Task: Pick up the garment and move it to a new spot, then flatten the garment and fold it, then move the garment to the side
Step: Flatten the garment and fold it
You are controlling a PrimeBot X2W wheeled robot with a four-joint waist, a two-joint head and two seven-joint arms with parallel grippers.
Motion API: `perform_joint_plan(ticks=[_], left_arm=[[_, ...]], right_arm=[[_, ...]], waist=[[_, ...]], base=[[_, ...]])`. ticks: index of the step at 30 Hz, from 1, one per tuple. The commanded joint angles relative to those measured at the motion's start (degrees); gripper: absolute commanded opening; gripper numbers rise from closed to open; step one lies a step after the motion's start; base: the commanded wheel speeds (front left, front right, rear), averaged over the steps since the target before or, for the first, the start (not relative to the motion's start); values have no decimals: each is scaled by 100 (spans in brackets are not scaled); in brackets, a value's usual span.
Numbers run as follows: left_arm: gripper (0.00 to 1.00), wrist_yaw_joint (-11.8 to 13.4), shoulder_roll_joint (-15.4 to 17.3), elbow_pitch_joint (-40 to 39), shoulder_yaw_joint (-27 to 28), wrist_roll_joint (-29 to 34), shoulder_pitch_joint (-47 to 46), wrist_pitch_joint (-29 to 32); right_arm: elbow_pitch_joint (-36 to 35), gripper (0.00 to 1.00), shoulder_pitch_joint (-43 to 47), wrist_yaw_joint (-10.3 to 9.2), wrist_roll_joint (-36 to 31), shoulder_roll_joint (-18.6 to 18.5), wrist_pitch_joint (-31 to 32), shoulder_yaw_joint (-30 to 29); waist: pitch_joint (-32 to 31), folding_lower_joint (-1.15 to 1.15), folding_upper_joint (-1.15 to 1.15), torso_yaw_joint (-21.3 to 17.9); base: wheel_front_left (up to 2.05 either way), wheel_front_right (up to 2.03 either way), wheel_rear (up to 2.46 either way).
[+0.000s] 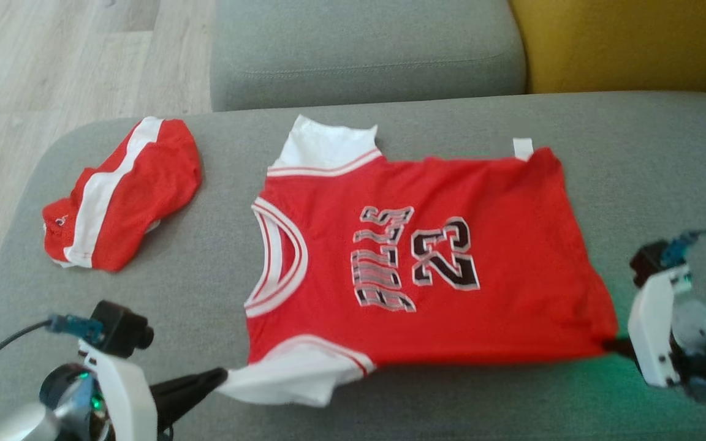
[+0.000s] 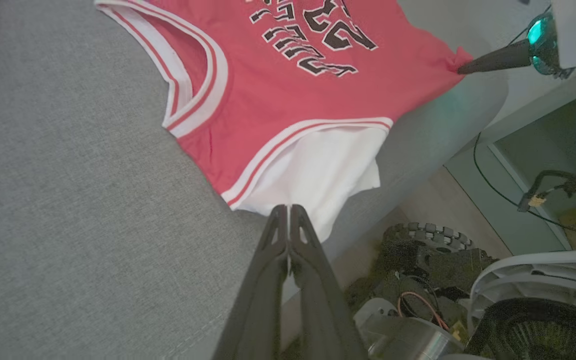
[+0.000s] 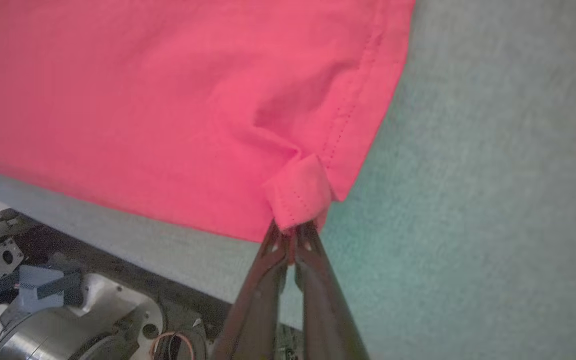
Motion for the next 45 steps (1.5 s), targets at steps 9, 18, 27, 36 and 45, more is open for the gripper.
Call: perform_joint_plan(ticks=[9,18,27,36,45], left_arm=[[0,72,334,-283,414,-31,-317,-126],[0,167,-46,146,673,158,-976,-338],[0,161,-638,985,644,457,-1817,-322],[0,71,-1216,2028,393,818,-2542,-454],[100,37,-1663,2844,293,1059,-2972,-1059]], right_arm=[[-360,0,82,-4,147,-397,108,-327],[-230,0,-284,-4,-85,-63,-147,-778],[188,0,-726,-4,-589,375,-469,-908],[562,0,-1018,-4,-857,735,-709,-902],[953,100,-1170,-4,-1022,978,-1307,-1060]], waist=[[100,1,0,-96],[420,1,0,-190],[856,1,0,-148],[1222,1,0,-140],[1342,1,0,-221]], base=[[0,0,0],[0,0,0],[0,0,0],[0,0,0],[0,0,0]])
